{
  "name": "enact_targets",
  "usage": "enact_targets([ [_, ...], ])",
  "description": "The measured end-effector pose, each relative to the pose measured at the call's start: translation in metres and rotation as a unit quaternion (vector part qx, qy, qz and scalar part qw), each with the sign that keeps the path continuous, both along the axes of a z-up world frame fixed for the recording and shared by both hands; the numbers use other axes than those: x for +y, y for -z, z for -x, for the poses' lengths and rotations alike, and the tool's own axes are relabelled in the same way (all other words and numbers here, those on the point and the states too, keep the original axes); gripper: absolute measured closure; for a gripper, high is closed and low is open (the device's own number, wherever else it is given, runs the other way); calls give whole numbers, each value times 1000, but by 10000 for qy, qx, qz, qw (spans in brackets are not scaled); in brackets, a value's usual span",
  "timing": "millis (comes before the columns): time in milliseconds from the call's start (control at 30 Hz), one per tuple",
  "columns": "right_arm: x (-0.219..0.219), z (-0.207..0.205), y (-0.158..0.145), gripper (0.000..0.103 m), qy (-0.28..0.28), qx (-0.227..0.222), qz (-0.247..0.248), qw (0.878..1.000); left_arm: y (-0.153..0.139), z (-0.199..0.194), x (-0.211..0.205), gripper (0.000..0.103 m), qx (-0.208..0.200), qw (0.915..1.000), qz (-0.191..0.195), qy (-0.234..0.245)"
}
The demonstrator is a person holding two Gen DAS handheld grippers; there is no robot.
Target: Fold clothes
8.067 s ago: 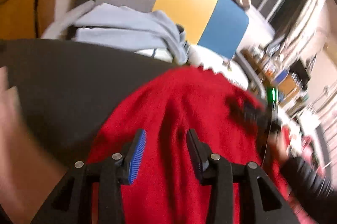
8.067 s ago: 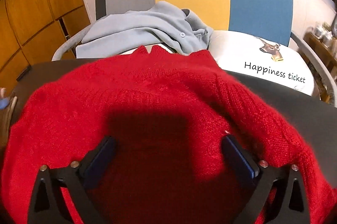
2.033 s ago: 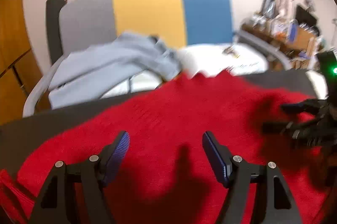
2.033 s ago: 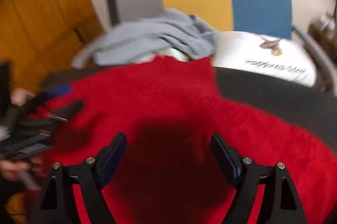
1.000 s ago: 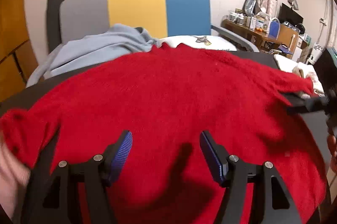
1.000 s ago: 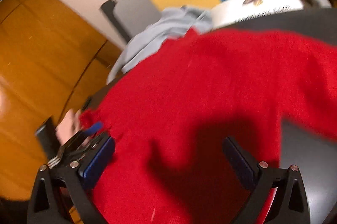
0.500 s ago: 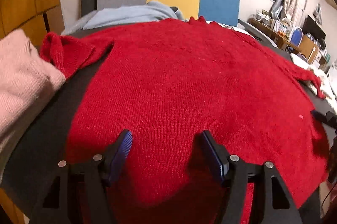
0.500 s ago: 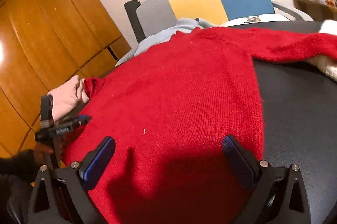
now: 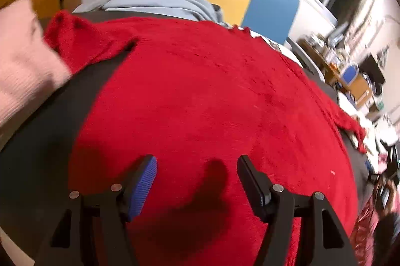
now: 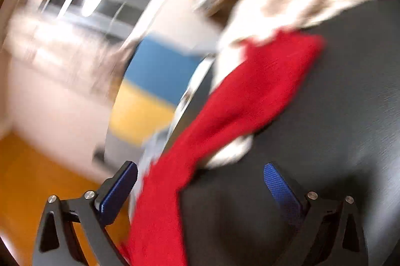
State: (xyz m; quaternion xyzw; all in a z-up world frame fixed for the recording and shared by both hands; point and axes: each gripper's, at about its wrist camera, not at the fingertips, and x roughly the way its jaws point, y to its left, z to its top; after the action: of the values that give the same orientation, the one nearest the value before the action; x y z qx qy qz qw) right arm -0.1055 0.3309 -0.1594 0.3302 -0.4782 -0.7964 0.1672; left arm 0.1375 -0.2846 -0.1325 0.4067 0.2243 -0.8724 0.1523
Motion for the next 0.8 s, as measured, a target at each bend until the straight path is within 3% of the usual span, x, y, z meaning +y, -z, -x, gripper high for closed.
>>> enact_targets([
  [67, 3, 11, 2, 15, 126, -179, -53, 9997, 0, 7, 8, 35, -11, 9999, 64, 131],
  [167, 3, 27, 4, 18, 263, -431, -164, 9986, 0, 8, 11, 35, -17, 9998, 87, 173],
  [367, -16, 62, -2, 18, 582, -655, -1184, 9891, 1, 9, 13, 35, -26, 9997, 113, 218],
  [433, -19, 75, -4, 12, 528, -613, -1469, 9858, 1, 9, 13, 35, -29, 9997, 122, 232],
  [467, -21, 81, -5, 3, 493, -590, -1610, 9840, 1, 9, 13, 35, -30, 9996, 126, 240],
  [567, -29, 98, -9, 0, 334, -601, -1823, 9808, 2, 12, 15, 34, -66, 9994, 185, 283],
  [633, -31, 101, -7, 24, 316, -542, -1617, 9848, 2, 14, 16, 33, -94, 9992, 227, 321],
  [667, -27, 101, -2, 64, 380, -577, -1425, 9874, 2, 15, 16, 33, -101, 9991, 234, 337],
  [700, -23, 100, 3, 78, 454, -622, -1220, 9895, 2, 15, 15, 33, -105, 9991, 241, 347],
  [800, -13, 98, 15, 78, 637, -684, -639, 9936, 2, 15, 13, 32, -95, 9991, 193, 352],
])
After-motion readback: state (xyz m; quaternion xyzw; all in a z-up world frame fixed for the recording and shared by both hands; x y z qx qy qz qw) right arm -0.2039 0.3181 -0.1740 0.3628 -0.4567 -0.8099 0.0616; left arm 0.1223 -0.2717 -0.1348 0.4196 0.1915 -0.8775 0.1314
